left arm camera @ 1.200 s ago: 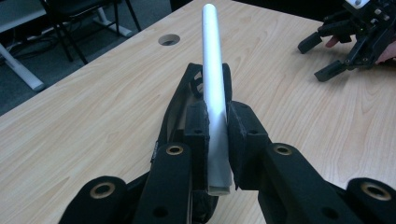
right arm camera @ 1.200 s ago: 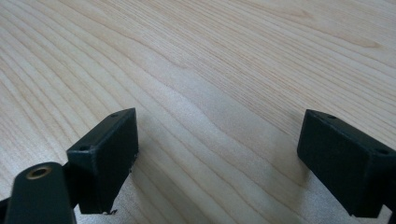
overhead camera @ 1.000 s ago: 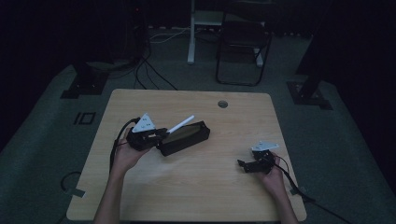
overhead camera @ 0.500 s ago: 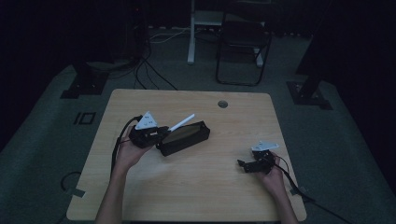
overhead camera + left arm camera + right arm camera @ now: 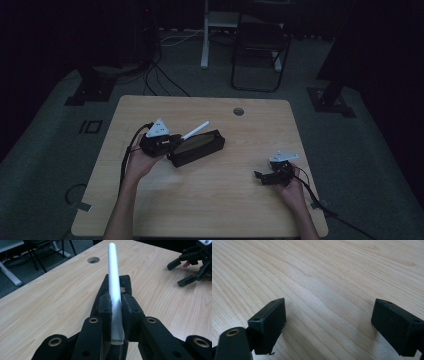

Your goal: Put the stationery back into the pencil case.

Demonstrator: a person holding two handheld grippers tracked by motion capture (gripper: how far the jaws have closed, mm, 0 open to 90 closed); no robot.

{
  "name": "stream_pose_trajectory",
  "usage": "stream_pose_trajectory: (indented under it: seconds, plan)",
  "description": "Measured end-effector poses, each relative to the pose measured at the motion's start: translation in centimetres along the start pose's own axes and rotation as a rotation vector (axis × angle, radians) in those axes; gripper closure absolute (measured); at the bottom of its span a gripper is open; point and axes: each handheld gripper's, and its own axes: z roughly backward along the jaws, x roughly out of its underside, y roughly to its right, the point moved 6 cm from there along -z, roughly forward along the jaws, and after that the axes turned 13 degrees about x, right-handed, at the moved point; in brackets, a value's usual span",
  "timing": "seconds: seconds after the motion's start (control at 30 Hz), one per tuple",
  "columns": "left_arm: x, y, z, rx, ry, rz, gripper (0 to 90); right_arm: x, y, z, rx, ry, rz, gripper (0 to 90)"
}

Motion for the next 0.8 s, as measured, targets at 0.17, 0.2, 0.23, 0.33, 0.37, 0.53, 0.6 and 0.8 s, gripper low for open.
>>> stream_pose_trajectory:
  seconds: [0.17,0.2,0.23,0.33,0.37,0.53,0.6,0.8]
  plan:
    - [0.1,-0.2,-0.2,-0.004,-0.003,0.000,79.1,0.0,0.0,0.0,0.000,-0.001,0.001,12.6]
    - [0.1,-0.2,-0.3,-0.005,0.000,0.002,79.1,0.0,0.0,0.0,0.000,-0.001,0.000,12.6]
    - [0.0,-0.2,-0.4,-0.005,0.000,0.002,79.1,0.0,0.0,0.0,0.000,-0.001,0.001,12.6]
    - [0.0,-0.3,-0.7,-0.007,-0.005,0.001,79.0,0.0,0.0,0.0,-0.001,-0.001,0.001,12.6]
    - [0.0,-0.3,-0.8,-0.006,-0.005,0.001,79.1,0.0,0.0,0.0,0.000,-0.001,0.001,12.6]
    - [0.2,-0.5,-1.1,-0.006,-0.009,0.008,79.1,0.0,0.0,0.0,0.000,0.000,0.001,12.6]
    - [0.2,-0.6,-1.1,-0.005,-0.009,0.010,79.1,0.0,0.0,0.0,0.000,-0.001,0.001,12.6]
    - [0.2,-0.7,-1.4,-0.010,-0.006,0.012,79.1,0.0,0.0,0.0,0.000,-0.001,0.000,12.6]
